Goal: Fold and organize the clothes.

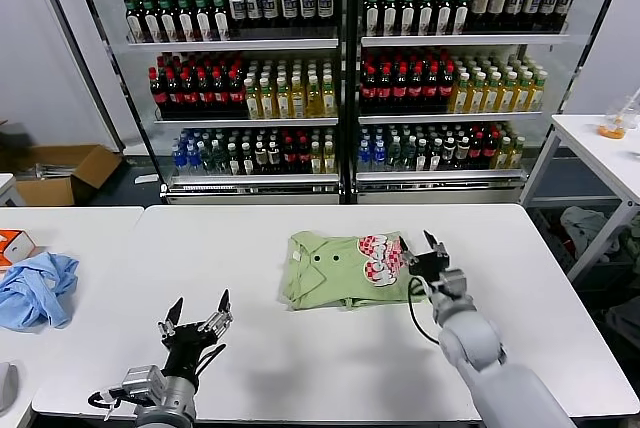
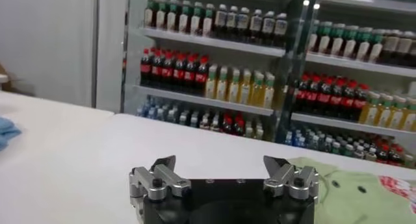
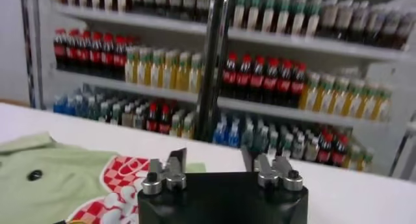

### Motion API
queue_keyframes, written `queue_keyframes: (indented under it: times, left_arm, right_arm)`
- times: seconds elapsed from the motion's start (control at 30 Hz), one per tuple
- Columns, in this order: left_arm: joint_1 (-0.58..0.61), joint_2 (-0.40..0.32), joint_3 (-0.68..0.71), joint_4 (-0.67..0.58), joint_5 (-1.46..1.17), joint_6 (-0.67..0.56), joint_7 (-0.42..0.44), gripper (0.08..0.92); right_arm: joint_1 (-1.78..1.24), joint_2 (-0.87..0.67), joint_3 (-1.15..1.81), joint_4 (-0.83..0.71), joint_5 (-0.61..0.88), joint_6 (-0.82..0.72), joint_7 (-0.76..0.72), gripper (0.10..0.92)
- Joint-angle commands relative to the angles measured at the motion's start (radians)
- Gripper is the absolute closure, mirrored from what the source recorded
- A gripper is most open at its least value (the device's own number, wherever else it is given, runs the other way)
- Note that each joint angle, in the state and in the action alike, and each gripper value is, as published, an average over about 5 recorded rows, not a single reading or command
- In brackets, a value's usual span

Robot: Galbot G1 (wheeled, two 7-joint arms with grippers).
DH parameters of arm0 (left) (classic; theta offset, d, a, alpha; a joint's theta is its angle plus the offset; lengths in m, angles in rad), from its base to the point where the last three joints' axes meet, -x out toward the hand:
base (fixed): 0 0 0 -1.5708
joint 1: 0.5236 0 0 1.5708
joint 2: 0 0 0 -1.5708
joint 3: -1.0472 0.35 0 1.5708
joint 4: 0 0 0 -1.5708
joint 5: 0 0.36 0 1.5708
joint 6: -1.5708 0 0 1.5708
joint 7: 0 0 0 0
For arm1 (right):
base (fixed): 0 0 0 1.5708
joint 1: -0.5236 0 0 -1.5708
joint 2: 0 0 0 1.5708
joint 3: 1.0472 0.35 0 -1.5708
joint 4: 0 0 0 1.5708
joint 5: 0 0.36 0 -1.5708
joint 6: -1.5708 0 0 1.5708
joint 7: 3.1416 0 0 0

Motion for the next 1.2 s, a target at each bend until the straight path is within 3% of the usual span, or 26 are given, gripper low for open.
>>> queue_keyframes:
  times: [0.03,0.17,0.3,0.97,1.2]
  left_arm:
    - [0.033,0.002,0.012,-0.037,0.075,-0.017,0.034,0.177]
    - [0.037,0.002,0.015,-0.048,0.079,-0.019,0.048,0.177]
    - [0.037,0.004,0.02,-0.053,0.084,-0.021,0.059,0.177]
    - [0.058,0.019,0.004,-0.068,0.127,-0.033,0.089,0.177]
    - [0.06,0.058,-0.035,-0.06,0.124,-0.034,0.109,0.177]
  right_arm:
    - [-0.456,-0.082,0.245,0.429,-0.033,0.129,0.003,0.384]
    - [-0.564,-0.085,0.309,0.489,-0.025,0.107,-0.002,0.267]
    - [-0.602,-0.07,0.324,0.499,-0.022,0.096,0.0,0.209]
    - [-0.582,-0.062,0.273,0.511,-0.07,0.104,0.007,0.203]
    - [-0.56,-0.087,0.263,0.493,-0.078,0.102,0.011,0.203]
